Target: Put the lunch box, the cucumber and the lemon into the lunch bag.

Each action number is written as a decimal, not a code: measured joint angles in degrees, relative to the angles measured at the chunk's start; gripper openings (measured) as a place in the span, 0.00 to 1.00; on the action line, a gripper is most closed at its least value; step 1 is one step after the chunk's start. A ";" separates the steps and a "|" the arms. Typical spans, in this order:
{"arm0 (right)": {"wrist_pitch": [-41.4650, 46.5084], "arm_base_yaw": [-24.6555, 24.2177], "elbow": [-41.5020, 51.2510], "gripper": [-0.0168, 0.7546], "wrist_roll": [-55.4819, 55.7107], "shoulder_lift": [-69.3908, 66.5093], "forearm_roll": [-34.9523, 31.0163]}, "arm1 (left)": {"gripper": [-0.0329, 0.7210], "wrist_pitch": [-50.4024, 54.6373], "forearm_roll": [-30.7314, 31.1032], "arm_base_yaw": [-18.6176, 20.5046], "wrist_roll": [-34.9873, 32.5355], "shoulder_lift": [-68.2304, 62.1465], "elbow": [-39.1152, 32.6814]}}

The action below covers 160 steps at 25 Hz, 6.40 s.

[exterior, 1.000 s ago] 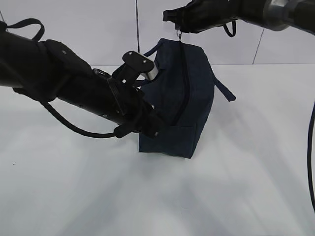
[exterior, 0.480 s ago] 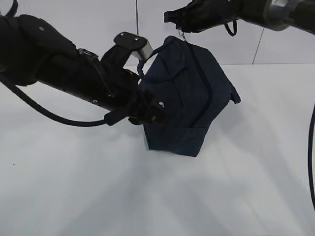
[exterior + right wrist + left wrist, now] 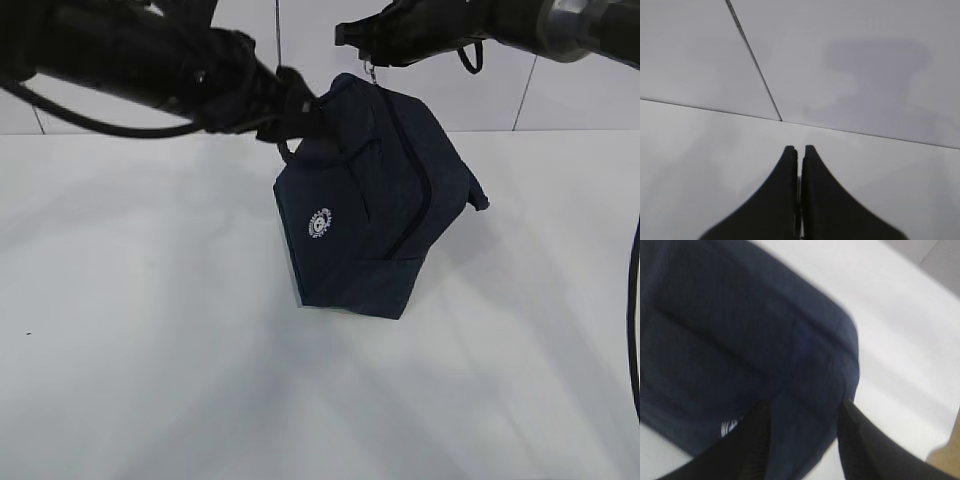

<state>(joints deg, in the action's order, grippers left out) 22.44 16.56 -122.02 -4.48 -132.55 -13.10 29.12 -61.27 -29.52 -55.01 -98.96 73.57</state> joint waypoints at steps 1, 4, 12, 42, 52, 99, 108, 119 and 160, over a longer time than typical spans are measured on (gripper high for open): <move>0.00 0.00 0.00 0.02 0.00 0.00 0.00 | 0.48 -1.00 -0.82 -0.12 0.11 0.00 0.87; 0.75 0.00 -0.63 0.02 0.00 0.00 -0.11 | 0.53 -2.49 -4.17 -0.12 0.45 -0.82 3.65; 1.63 0.00 -2.31 0.02 0.00 0.00 -0.22 | 0.57 -2.45 -9.21 -0.83 1.36 -6.34 9.87; 2.19 0.00 -2.32 0.02 0.00 0.00 -0.40 | 0.58 -1.44 -16.92 -2.88 2.26 -18.62 15.48; 3.68 0.00 -2.42 0.02 -0.61 0.00 -0.28 | 0.08 3.77 -12.23 -2.73 3.99 -19.48 16.10; 6.40 0.08 -3.68 0.02 -1.49 -5.71 -7.96 | 0.05 36.98 13.79 11.81 14.96 -18.22 22.36; 9.63 -0.27 -6.13 0.02 -1.49 -6.26 -9.12 | 0.07 37.59 15.23 11.81 18.65 -18.22 22.75; 10.19 -0.35 -7.48 0.02 -1.49 -6.26 -9.38 | 0.60 34.01 17.08 11.69 27.27 -18.22 31.04; 11.18 -0.35 -7.59 0.02 -1.60 -7.22 -8.83 | 0.04 39.30 19.34 10.88 27.87 -33.49 50.96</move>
<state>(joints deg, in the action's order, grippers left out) 33.62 16.21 -129.61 -6.08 -139.77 -21.93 68.43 -41.93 -18.63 -27.14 -132.45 124.53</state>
